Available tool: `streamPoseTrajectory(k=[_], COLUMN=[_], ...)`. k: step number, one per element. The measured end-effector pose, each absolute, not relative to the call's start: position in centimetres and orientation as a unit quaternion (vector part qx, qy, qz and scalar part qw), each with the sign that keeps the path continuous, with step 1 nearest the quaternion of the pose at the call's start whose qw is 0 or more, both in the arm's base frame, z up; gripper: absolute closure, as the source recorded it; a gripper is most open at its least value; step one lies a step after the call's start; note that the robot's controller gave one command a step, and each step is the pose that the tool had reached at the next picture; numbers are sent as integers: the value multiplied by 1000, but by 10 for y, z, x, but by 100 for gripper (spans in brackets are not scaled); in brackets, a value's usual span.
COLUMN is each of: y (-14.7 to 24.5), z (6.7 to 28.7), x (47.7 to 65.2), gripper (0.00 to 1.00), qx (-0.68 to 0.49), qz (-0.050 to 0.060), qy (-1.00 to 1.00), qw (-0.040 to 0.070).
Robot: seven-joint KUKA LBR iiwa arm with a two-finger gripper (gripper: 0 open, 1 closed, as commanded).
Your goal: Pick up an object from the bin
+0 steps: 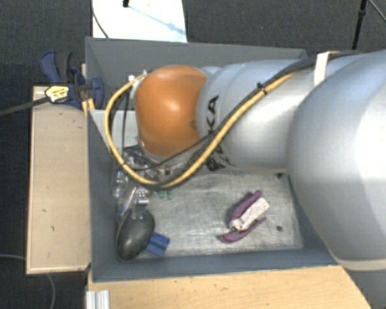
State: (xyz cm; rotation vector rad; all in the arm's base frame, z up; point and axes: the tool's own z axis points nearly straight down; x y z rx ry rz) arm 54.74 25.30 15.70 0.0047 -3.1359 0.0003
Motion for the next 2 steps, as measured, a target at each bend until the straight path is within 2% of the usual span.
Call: streamPoseTrajectory(k=[1, 2], y=[246, 229], z=[101, 73], x=[562, 542], gripper=[0, 0], qx=[194, 242], qz=[-1, -1], qy=[-981, -970], qw=[-3, -9])
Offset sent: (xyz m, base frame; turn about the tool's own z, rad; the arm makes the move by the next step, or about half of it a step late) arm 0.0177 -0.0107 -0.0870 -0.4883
